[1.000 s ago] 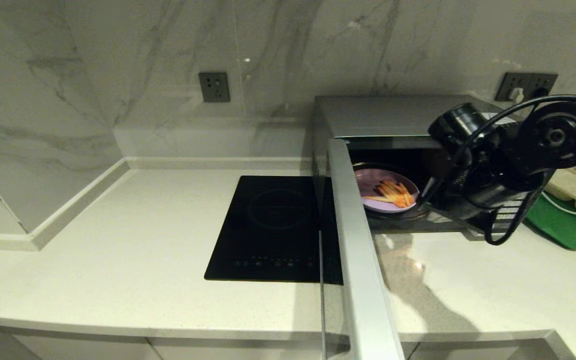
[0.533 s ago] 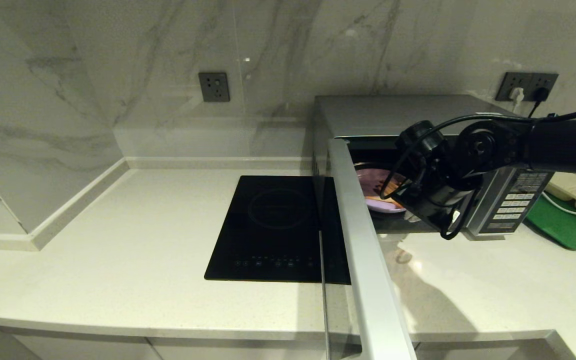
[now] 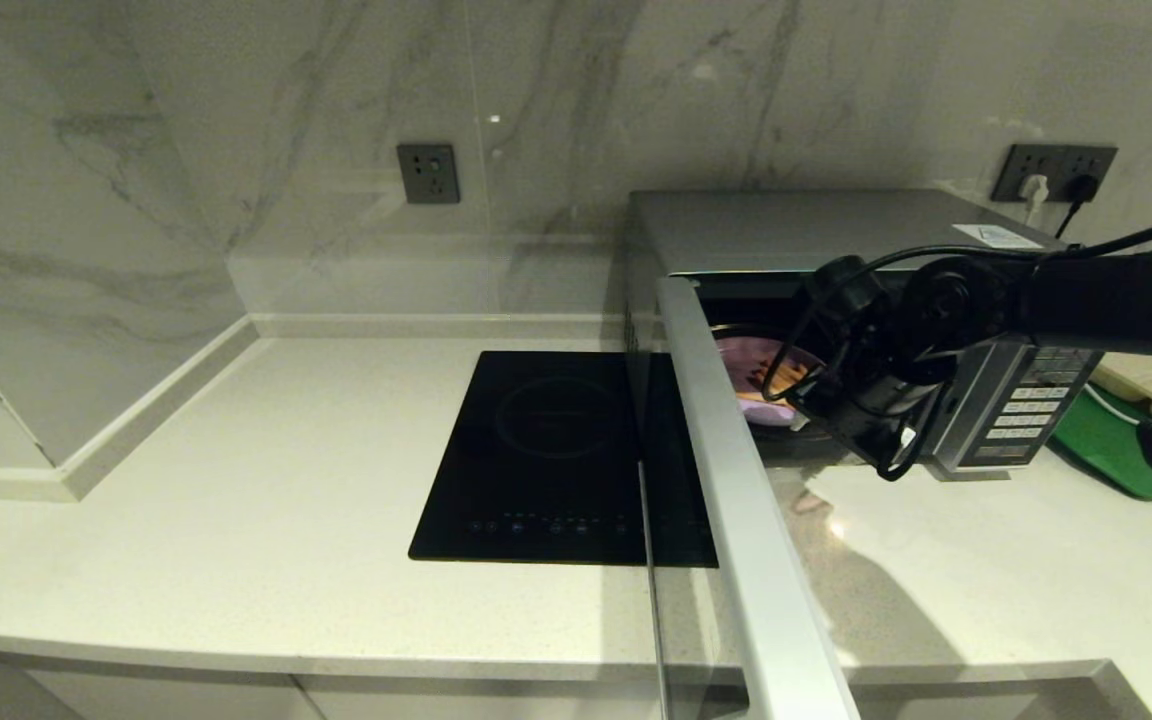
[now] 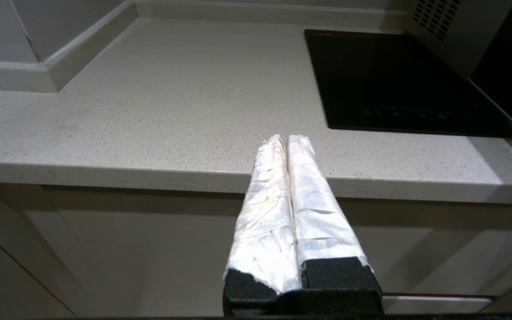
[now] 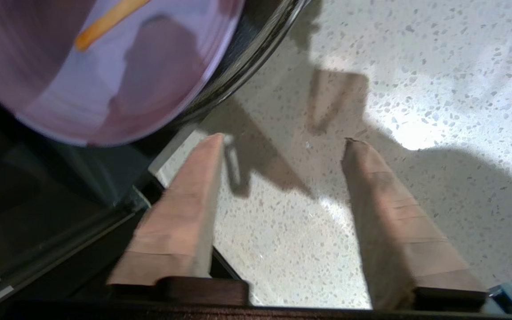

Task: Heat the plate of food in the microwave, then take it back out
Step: Take the plate out of the microwave

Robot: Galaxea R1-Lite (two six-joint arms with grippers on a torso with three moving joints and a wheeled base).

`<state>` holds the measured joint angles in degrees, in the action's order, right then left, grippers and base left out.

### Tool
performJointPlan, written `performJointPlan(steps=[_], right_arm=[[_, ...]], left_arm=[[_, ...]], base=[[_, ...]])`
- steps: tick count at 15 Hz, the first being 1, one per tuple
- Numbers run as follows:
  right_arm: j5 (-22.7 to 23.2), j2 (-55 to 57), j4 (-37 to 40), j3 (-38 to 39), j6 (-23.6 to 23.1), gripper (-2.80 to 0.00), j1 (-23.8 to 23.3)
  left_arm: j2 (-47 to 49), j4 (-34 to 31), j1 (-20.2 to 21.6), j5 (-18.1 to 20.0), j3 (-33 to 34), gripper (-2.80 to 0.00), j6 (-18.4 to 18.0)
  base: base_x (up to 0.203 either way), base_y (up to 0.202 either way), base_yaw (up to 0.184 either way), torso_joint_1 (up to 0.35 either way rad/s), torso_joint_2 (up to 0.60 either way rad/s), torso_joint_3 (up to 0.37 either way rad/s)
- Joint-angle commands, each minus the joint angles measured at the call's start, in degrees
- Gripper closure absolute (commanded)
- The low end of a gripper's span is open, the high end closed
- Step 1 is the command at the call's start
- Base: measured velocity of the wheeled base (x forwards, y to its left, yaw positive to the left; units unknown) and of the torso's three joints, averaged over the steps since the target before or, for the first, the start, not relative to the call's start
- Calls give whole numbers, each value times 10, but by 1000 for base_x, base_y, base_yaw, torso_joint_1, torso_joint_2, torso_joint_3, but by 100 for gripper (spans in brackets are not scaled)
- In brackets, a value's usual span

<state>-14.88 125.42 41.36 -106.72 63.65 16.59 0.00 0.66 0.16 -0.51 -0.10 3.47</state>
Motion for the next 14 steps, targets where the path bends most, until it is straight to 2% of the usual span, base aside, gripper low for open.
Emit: performJointPlan(steps=[1,6,14], right_arm=[[27,0,2,7,8,-280,-4],[59,-1,-17,11,10,-280,-23],[60,-1,-35,19,48,-280,-31]], left_arm=[[0,0,0,0,0,0,0],[0,0,0,0,0,0,0],[0,0,0,0,0,0,0]], base=[[0,0,0,0,0,0],[0,0,0,0,0,0],[0,0,0,0,0,0]])
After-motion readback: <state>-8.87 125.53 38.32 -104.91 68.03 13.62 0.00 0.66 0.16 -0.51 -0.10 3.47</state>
